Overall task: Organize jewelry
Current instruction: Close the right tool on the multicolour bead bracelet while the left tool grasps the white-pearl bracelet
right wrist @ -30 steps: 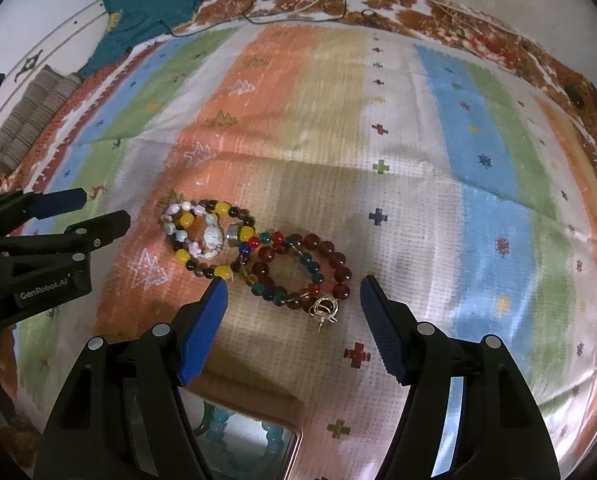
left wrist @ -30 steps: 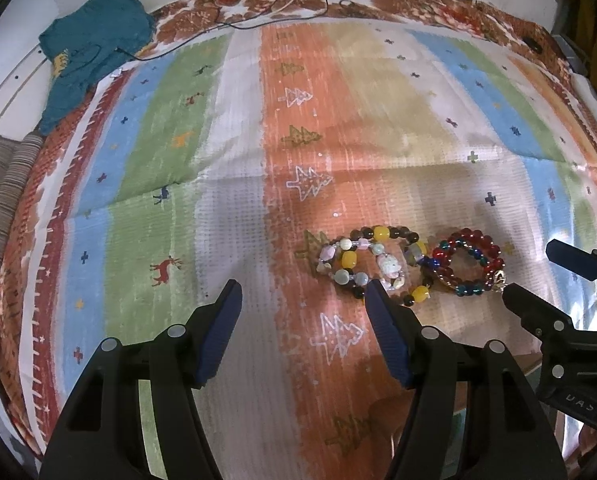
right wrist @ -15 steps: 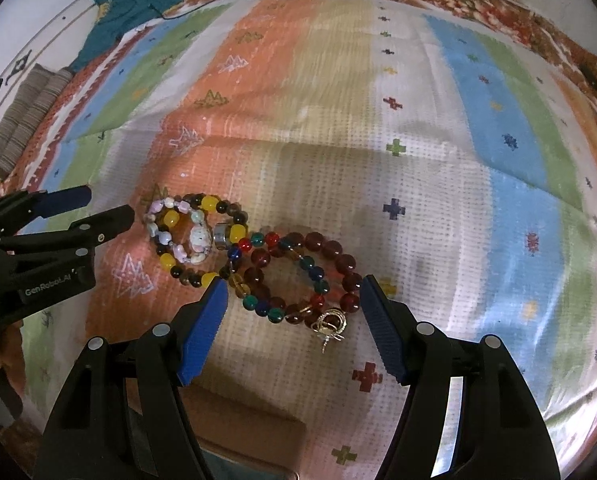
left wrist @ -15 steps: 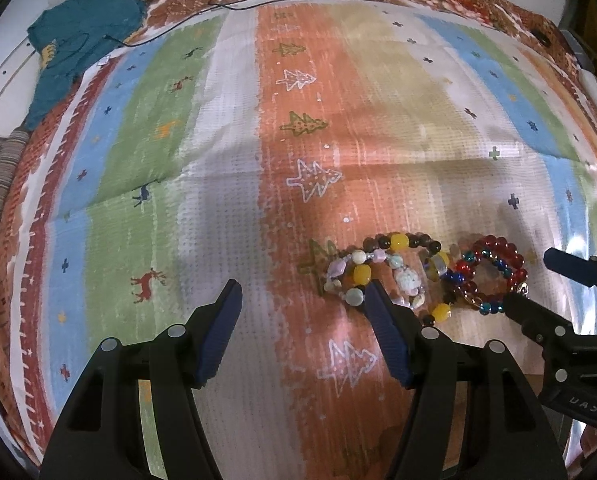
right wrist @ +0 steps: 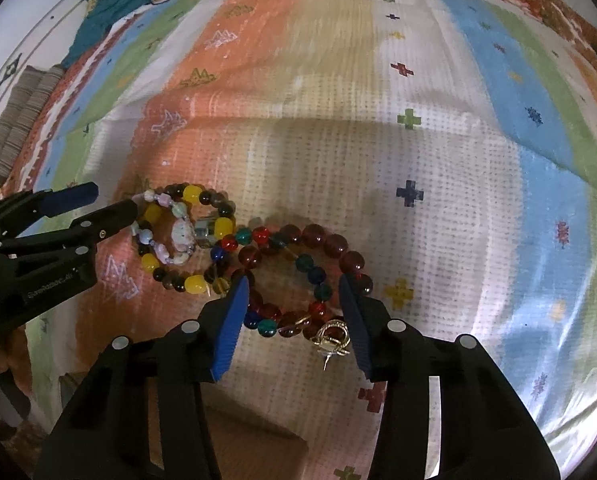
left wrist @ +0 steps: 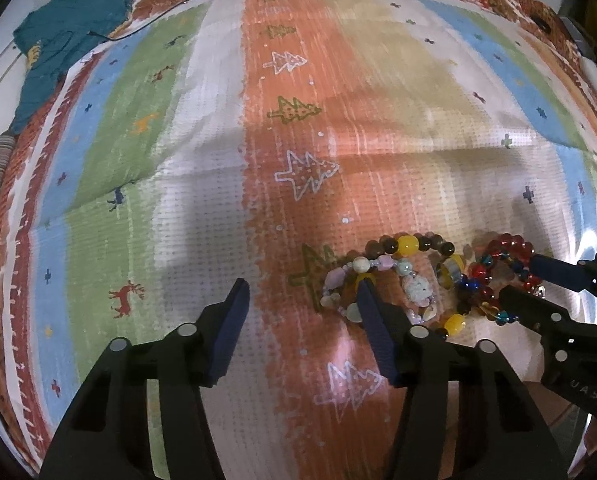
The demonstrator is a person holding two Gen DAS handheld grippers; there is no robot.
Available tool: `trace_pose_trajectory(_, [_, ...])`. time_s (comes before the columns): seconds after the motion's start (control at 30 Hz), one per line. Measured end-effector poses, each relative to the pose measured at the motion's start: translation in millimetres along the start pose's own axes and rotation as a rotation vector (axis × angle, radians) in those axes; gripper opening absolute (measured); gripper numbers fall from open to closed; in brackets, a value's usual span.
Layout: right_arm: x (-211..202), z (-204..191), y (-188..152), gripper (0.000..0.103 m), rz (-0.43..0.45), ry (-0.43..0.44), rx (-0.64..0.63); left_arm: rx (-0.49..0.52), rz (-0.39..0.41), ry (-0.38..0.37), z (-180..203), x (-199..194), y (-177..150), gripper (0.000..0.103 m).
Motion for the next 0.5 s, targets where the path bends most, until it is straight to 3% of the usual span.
trace_pose_trajectory(0.1, [4.1,0.1,1.2,0.045,-0.015,0.014,0.000,0.009,-0.007,-0.003,1.4,5.6,1.0,0.049])
trace_pose_trajectory(0.23, [7.6,2.9,3.2,0.024,-0.022,0.002,0.006,0.022,-0.011,-0.008,3.2,12.6,0.0,0.043])
trace_pose_trajectory(0.33, [12.5,5.5,2.6,0.018,-0.024,-0.012,0.003,0.035,-0.002,0.006,3.8,16.2,-1.9,0.040])
trace_pose_trajectory(0.4, [12.3,6.1,1.8,0.016,-0.023,-0.013,0.000,0.038,0.004,0.008,3.7,16.5,-2.8,0.032])
trace_pose_trajectory(0.47, [12.0,5.9,2.2,0.013,-0.019,-0.013,-0.002,0.041,0.006,0.006,3.5,16.2,-4.0,0.013])
trace_pose_trajectory(0.5, [11.5,6.4,1.8,0.012,-0.015,-0.015,-0.005,0.042,0.004,0.006,3.5,16.2,-4.9,0.010])
Point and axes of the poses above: each gripper's, at about its wrist camera, not at the fingertips, and x roughly the way its jaws point, z to its right, y to its top, the point moved 3 cm from there along x, roughly the way its jaws point, and after that the axes turned 5 degrees about y, right-handed, at the moved point
